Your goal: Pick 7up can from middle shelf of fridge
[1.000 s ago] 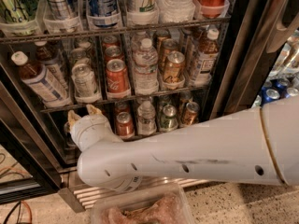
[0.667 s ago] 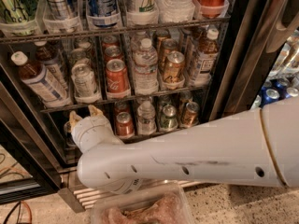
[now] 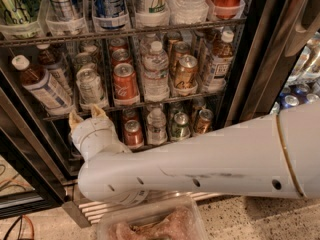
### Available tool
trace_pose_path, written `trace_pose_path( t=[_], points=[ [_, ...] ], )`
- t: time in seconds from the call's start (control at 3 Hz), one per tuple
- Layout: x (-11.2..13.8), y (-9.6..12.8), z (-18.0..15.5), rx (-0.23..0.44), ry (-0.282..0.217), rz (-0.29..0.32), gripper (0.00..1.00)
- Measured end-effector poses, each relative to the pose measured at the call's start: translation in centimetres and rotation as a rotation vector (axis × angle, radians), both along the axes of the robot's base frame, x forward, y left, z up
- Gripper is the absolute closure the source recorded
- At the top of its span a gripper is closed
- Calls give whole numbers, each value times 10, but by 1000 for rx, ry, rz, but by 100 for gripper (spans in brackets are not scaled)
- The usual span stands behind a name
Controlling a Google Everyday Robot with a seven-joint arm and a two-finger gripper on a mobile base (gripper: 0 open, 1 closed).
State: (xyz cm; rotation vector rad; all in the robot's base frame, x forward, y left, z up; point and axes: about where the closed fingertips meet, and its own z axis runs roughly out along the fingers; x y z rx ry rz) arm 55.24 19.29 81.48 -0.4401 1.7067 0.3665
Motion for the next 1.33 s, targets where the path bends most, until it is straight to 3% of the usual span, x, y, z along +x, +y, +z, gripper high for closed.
trace_pose_path(
  t=[0.67,1.33],
  points=[
    [10,3,18,1,-62,-3,55],
    [26,24,27,2,-97,48,55]
  ],
)
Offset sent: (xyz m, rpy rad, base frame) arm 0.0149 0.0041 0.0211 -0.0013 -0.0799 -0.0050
